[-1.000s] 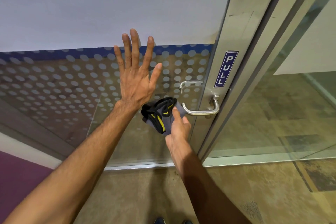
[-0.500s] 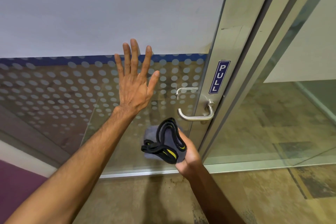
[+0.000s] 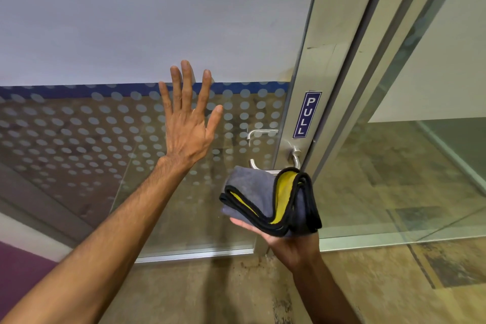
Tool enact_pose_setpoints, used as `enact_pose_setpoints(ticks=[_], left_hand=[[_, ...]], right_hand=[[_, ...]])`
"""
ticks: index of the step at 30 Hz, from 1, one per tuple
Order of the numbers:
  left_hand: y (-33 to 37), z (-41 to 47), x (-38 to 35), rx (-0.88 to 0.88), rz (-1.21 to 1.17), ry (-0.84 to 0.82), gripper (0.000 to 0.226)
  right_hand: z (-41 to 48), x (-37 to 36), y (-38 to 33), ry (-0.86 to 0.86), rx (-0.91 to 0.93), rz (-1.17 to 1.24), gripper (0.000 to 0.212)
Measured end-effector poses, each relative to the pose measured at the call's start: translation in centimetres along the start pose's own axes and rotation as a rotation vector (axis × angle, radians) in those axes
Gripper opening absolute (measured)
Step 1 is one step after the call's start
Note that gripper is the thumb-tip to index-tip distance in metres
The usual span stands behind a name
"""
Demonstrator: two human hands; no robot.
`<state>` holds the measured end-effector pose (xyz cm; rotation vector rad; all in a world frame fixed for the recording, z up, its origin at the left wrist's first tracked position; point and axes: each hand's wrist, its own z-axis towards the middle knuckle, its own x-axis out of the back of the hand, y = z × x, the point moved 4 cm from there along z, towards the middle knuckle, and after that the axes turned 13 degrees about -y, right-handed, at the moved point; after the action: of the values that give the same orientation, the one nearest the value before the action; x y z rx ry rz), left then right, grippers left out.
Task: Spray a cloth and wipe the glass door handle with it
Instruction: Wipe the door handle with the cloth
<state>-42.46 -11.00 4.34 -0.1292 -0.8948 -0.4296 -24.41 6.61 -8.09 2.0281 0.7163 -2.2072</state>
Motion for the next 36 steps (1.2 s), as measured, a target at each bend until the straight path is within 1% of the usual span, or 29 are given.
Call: enact_pose_setpoints(ticks=[2, 3, 4, 5, 6, 7, 8, 9, 11, 12, 13, 14, 16, 18, 19, 21, 23, 25, 26, 28, 30, 33, 36], left_hand=[[0.0, 0.0, 0.0, -0.001, -0.001, 0.005, 0.065], [0.1, -0.1, 0.0, -0.001, -0.002, 0.007, 0.066], [0.1, -0.1, 0.0, 0.002, -0.002, 0.008, 0.066], [0.0, -0.1, 0.0, 0.006, -0.001, 0.007, 0.066], [0.0, -0.1, 0.0, 0.009, 0.001, 0.007, 0.066], [0.0, -0.1, 0.0, 0.013, 0.001, 0.007, 0.066], [0.0, -0.1, 0.1, 0.015, 0.000, 0.008, 0.066], [0.1, -0.1, 0.2, 0.015, -0.001, 0.009, 0.066], [0.2, 0.0, 0.3, 0.015, 0.002, 0.007, 0.066], [0.3, 0.0, 0.3, 0.016, 0.004, -0.001, 0.065], [0.3, 0.0, 0.3, 0.017, 0.004, -0.009, 0.065], [0.3, 0.0, 0.3, 0.017, 0.003, -0.014, 0.065], [0.3, -0.1, 0.4, 0.014, 0.006, -0.017, 0.065], [0.2, -0.2, 0.4, 0.012, 0.012, -0.017, 0.067], [0.2, -0.2, 0.4, 0.011, 0.011, -0.017, 0.068], [0.1, -0.3, 0.4, 0.008, 0.015, -0.017, 0.067], [0.0, -0.3, 0.4, 0.008, 0.027, -0.015, 0.067], [-0.1, -0.2, 0.4, 0.010, 0.031, -0.017, 0.067], [0.0, -0.2, 0.4, 0.011, 0.030, -0.018, 0.067], [0.0, -0.2, 0.3, 0.010, 0.025, -0.020, 0.067], [-0.1, -0.2, 0.3, 0.011, 0.030, -0.022, 0.067], [-0.1, -0.3, 0.3, 0.009, 0.029, -0.022, 0.067], [-0.1, -0.3, 0.3, 0.008, 0.039, -0.014, 0.066]], right_hand=[[-0.5, -0.6, -0.6, -0.102, 0.033, 0.000, 0.077], [-0.9, -0.7, -1.1, -0.107, 0.046, -0.010, 0.077], [-1.3, -0.3, -1.7, -0.060, 0.060, -0.042, 0.078], [-1.5, -0.3, -2.4, -0.066, 0.077, -0.054, 0.077], [-1.7, -0.6, -3.0, -0.079, 0.101, -0.076, 0.069], [-1.7, -1.5, -3.7, -0.133, 0.132, -0.090, 0.060], [-1.6, -2.5, -4.5, -0.148, 0.181, -0.147, 0.057], [-1.3, -3.4, -5.5, -0.111, 0.237, -0.277, 0.059], [-0.9, -4.3, -7.7, 0.153, 0.374, -0.667, 0.074], [-0.6, -4.4, -8.6, 0.264, 0.426, -0.896, 0.078], [-0.1, -4.5, -9.1, 0.355, 0.454, -1.134, 0.077], [0.6, -4.3, -9.1, 0.420, 0.442, -1.367, 0.073], [3.0, -3.1, -8.2, 0.460, 0.364, -1.800, 0.068], [5.6, -1.7, -5.9, 0.410, 0.284, -2.245, 0.065], [6.6, -0.9, -4.7, 0.418, 0.221, -2.432, 0.065], [8.0, 0.0, -3.1, 0.519, 0.170, -2.697, 0.069], [8.7, 0.4, -2.2, 0.603, 0.157, -2.828, 0.076], [8.9, 1.1, -1.6, 0.613, 0.112, -2.928, 0.077], [8.9, 1.4, -1.5, 0.606, 0.094, -2.977, 0.075], [9.1, 1.6, -1.6, 0.570, 0.140, -3.074, 0.062], [9.3, 1.5, -2.1, 0.493, 0.216, -3.125, 0.054], [9.2, 1.4, -2.8, 0.329, 0.345, -3.205, 0.050], [8.7, 1.4, -3.3, 0.161, 0.373, -3.294, 0.050]])
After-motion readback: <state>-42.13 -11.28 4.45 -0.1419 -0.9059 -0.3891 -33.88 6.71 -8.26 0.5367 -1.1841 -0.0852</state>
